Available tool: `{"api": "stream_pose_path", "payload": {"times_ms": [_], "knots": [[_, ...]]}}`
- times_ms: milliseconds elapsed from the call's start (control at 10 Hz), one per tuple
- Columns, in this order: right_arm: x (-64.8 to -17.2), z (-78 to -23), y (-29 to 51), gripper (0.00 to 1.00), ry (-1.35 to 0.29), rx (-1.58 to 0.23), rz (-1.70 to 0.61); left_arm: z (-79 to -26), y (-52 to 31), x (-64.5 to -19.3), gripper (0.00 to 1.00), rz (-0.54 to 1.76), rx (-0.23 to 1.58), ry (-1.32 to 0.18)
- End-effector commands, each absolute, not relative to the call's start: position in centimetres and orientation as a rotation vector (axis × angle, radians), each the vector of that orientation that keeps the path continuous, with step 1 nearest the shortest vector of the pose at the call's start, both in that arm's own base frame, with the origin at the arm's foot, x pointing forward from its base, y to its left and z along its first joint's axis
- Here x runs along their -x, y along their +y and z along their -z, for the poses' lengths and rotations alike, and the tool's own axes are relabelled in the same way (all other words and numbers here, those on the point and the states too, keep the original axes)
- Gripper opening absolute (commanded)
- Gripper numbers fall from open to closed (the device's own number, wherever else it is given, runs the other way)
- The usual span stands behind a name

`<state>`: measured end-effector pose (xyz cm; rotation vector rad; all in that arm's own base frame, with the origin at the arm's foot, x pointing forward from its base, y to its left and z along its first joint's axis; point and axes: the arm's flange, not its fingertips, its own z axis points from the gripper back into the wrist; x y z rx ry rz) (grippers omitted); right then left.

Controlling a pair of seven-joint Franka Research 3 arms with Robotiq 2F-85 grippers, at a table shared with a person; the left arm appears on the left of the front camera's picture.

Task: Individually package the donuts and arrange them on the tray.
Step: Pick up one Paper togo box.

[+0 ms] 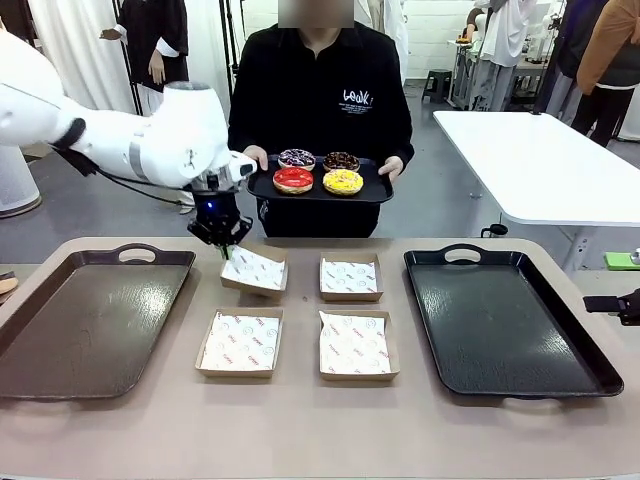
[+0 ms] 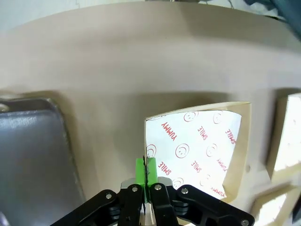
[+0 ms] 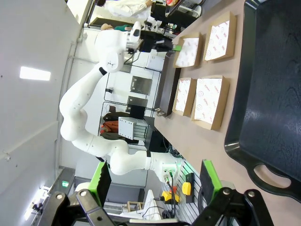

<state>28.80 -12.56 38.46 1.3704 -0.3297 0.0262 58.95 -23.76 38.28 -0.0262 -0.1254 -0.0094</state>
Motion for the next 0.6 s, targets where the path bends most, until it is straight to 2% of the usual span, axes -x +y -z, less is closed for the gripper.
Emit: {"api": "stream_pose_path", "payload": {"times_ms": [0,500], "knots": [[-28.8,-38.5,-12.6,1.0,-0.345,-1.38,-0.031,-42.8,-22.1,-57.6,0.0,0.044,0.037,-0.119],[-28.8,-38.5,-12.6,1.0,-0.345,-1.38,-0.031,-51.5,-22.1,-56.3,0.0,0.068,0.021,-0.154]]}}
